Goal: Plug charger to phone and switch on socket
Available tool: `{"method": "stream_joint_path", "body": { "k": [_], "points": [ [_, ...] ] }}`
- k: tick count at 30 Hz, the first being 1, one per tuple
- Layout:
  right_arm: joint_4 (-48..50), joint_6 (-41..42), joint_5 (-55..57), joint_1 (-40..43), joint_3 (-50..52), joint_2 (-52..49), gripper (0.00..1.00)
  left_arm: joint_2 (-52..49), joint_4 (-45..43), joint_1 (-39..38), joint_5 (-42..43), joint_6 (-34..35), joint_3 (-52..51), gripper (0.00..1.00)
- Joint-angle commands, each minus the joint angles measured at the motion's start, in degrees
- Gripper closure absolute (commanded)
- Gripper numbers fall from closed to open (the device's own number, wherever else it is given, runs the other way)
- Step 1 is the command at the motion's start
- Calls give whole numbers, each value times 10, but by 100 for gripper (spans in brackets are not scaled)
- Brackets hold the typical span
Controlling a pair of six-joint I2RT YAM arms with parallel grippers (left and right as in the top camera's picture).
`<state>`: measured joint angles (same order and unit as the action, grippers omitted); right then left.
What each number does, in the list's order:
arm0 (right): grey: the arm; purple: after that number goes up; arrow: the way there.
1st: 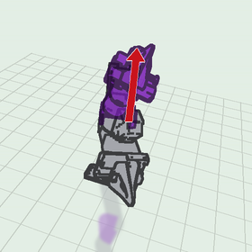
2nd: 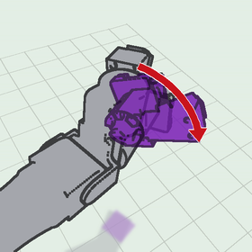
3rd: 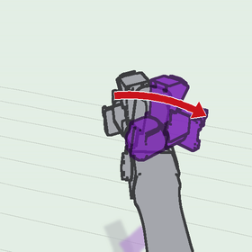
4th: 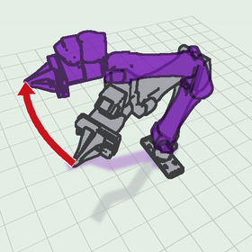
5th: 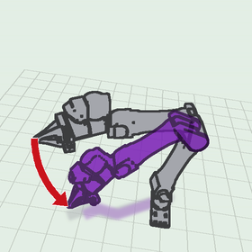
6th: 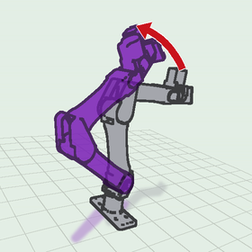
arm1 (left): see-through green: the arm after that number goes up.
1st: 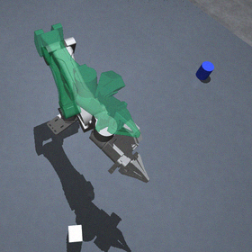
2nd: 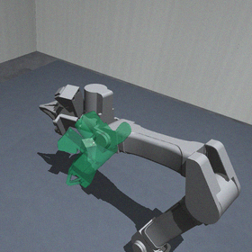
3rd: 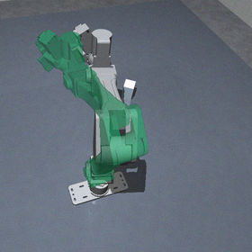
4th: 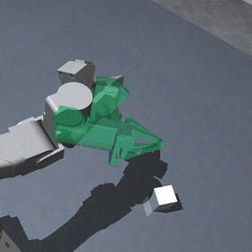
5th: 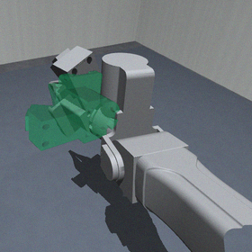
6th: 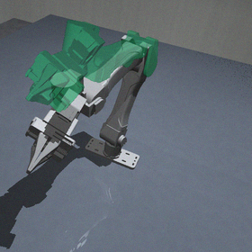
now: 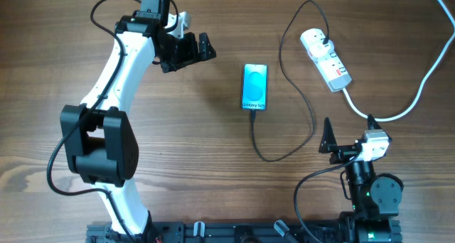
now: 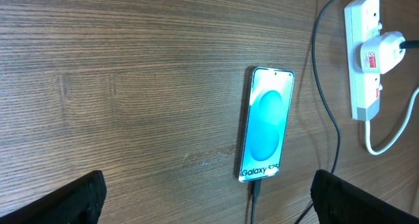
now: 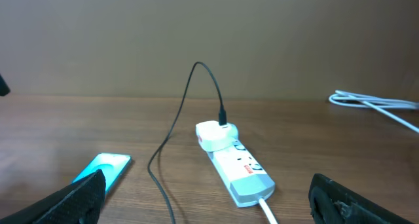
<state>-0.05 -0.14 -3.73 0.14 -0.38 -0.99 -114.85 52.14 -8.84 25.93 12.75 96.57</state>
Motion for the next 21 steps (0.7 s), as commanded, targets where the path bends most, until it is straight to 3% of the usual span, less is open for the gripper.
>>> {"method": "stream_joint_path", "body": {
  "k": [1, 21],
  "points": [
    [-1, -11, 25, 0, 1, 8, 0, -3, 0, 1, -3, -7, -2, 0],
    [-1, -12, 24, 7, 1, 8, 0, -3, 0, 1, -3, -7, -2, 0]
  ]
}}
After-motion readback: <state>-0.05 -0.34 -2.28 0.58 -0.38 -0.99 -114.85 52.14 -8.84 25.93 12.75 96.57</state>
